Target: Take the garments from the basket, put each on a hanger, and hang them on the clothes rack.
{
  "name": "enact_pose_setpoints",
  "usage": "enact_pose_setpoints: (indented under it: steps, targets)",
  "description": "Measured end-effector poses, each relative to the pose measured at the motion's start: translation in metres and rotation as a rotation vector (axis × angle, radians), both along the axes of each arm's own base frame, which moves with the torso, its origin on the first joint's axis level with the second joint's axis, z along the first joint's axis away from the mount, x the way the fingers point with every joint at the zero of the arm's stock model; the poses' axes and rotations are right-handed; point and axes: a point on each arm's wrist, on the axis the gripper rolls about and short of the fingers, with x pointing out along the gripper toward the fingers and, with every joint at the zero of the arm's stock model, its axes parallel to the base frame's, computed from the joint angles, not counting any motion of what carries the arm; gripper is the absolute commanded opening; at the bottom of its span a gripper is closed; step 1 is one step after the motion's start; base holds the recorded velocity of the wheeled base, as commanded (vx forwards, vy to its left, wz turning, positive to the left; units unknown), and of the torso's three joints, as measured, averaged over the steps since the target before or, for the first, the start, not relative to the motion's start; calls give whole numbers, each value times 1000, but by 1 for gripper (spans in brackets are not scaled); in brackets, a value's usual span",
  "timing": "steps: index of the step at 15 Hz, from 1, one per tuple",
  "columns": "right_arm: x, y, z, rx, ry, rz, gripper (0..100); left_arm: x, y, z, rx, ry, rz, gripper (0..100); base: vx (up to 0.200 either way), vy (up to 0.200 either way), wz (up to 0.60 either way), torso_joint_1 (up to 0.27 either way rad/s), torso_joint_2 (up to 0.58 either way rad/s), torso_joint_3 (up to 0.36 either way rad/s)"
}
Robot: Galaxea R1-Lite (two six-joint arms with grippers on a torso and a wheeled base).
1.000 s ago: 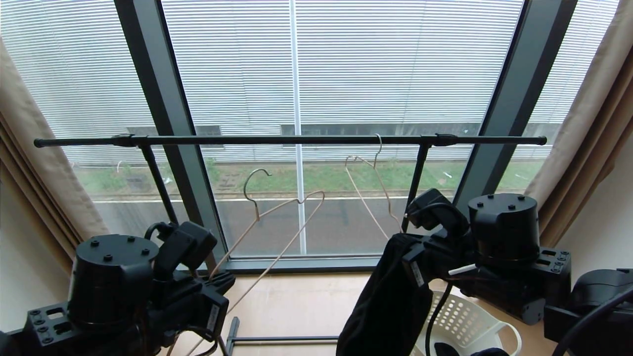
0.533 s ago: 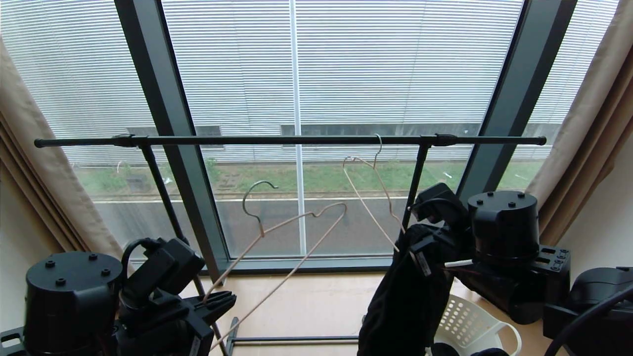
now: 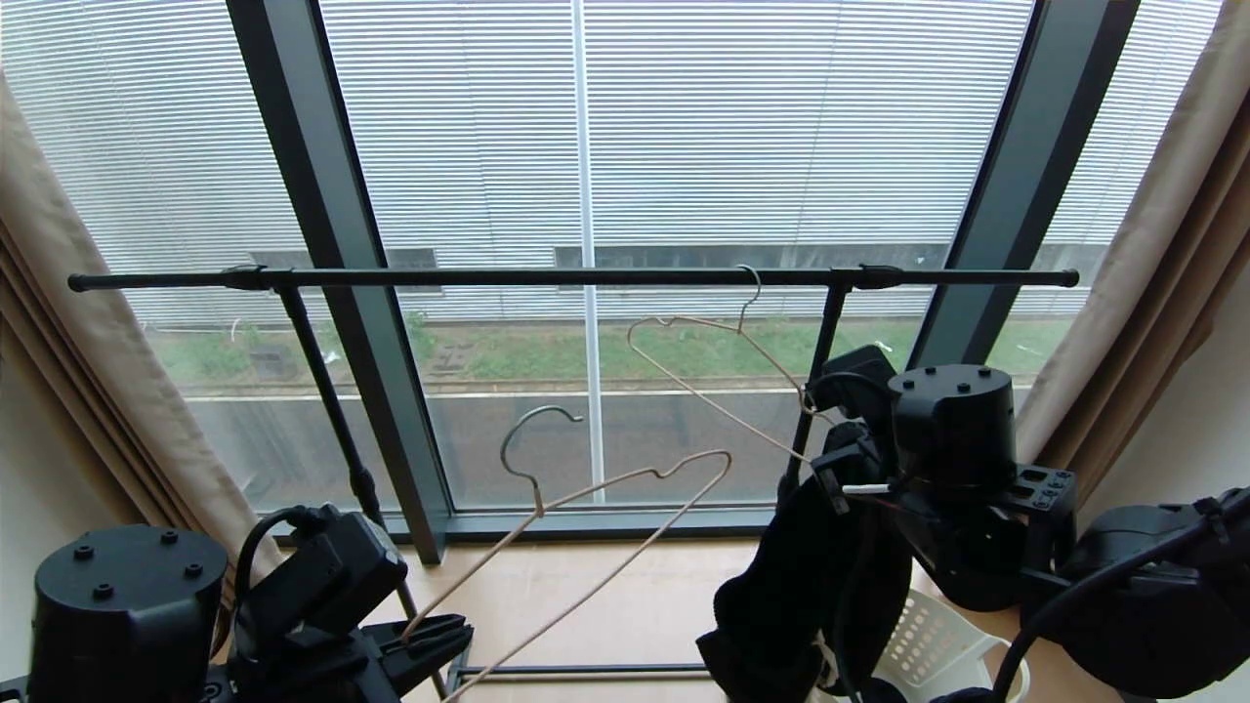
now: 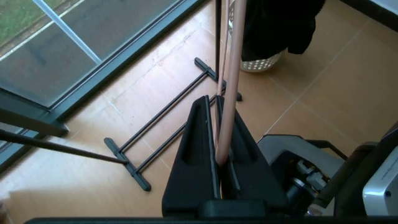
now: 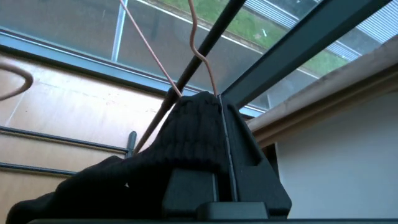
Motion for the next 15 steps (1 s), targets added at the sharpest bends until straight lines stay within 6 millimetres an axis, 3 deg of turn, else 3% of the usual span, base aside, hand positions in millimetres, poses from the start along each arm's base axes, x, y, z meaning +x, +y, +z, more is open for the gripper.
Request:
enact_pose_setpoints:
  steps: [15]
  targets:
    - [12, 14, -16, -30, -7, -47, 0, -12, -9, -5, -19, 44, -128, 0, 0, 0, 0, 0, 0, 0]
